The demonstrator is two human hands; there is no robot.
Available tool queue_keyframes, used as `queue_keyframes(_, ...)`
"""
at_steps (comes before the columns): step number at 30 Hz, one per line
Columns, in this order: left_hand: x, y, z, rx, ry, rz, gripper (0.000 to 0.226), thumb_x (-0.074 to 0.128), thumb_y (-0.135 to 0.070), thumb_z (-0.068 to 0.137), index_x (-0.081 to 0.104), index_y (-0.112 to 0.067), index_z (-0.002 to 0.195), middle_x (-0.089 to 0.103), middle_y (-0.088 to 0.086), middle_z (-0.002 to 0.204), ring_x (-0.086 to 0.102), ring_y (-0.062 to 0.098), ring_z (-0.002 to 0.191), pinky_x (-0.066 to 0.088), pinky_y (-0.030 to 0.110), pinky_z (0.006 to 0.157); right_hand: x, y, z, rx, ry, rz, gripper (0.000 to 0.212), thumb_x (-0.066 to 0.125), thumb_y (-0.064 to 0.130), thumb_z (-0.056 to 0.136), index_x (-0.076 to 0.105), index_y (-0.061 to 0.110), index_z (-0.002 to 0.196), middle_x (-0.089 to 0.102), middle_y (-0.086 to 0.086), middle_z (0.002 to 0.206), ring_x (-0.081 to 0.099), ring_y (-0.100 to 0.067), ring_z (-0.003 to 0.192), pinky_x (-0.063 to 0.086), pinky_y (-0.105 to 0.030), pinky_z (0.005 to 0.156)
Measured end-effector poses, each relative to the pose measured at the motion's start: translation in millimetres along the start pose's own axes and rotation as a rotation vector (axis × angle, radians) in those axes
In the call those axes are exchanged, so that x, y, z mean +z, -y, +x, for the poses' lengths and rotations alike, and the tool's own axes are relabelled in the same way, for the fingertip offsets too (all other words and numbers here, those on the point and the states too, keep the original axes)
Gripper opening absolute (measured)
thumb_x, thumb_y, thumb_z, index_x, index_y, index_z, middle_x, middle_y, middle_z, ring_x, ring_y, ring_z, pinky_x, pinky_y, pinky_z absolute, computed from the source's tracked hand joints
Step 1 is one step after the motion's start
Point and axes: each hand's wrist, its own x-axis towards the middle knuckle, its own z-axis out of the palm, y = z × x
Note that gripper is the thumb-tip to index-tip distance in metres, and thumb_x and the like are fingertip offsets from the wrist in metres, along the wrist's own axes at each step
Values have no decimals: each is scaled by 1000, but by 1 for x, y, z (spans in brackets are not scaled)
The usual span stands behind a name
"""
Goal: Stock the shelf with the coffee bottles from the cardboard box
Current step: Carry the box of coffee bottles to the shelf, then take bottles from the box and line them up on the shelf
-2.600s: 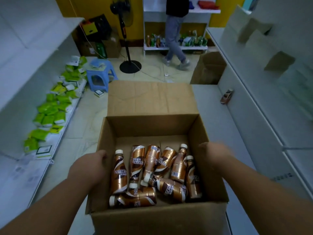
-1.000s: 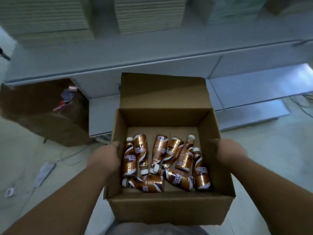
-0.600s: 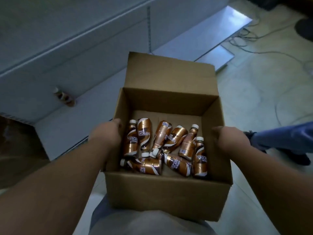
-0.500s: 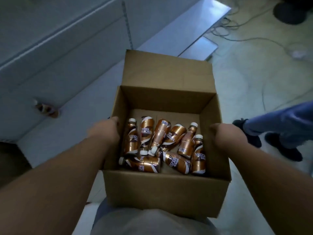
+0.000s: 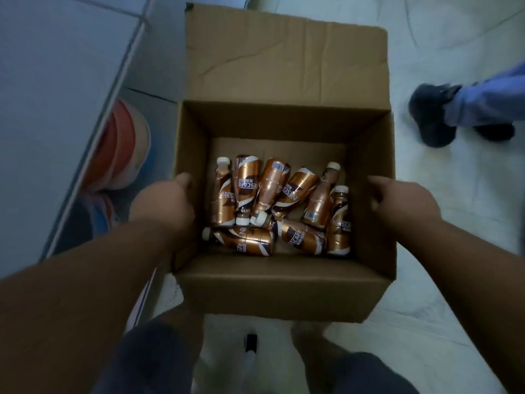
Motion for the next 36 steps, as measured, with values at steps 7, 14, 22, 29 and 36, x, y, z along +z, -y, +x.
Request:
queue_keyframes(7, 164, 7, 76, 48, 93, 61, 46, 60, -15, 86, 47, -26, 128, 63, 10, 98, 61, 27, 83, 55, 42, 69, 185, -8, 61, 74, 48, 42, 55, 57, 25, 91, 43, 33, 143, 62, -12, 130, 61, -33, 111, 52, -39, 81)
queue_keyframes(14, 245, 4, 104, 115, 151, 148, 45, 60, -11, 86, 47, -23, 128, 61, 10, 101, 60, 27, 89, 54, 42, 72, 282, -17, 68, 140, 78, 57, 55, 58, 25, 91, 44, 32, 143, 62, -11, 131, 60, -32, 114, 52, -39, 87)
queue_keyframes(22, 244, 3, 99, 98, 204, 151, 47, 60, -13, 84, 49, -23, 128, 60, 12, 112, 60, 30, 101, 54, 45, 83, 280, 1, 57, 206, 172, -16, 56, 50, 21, 96, 33, 29, 149, 49, -13, 144, 50, -33, 127, 46, -43, 100)
queue_keyframes(29, 226, -15, 46, 117, 63, 303, 44, 69, -22, 79, 51, -21, 119, 37, 14, 122, 52, 29, 96, 51, 39, 76, 248, 51, 30, 195, 481, -215, 25, 60, 24, 85, 65, 15, 108, 60, -3, 91, 59, -23, 87, 51, -37, 76)
queue_keyframes(36, 281, -28, 52, 318, 320, 84, 39, 55, -22, 90, 52, -24, 129, 48, 8, 134, 53, 28, 112, 48, 43, 94, 298, 116, 41, -101, 374, 136, 30, 61, 36, 88, 58, 23, 116, 62, -2, 111, 59, -21, 98, 51, -38, 84)
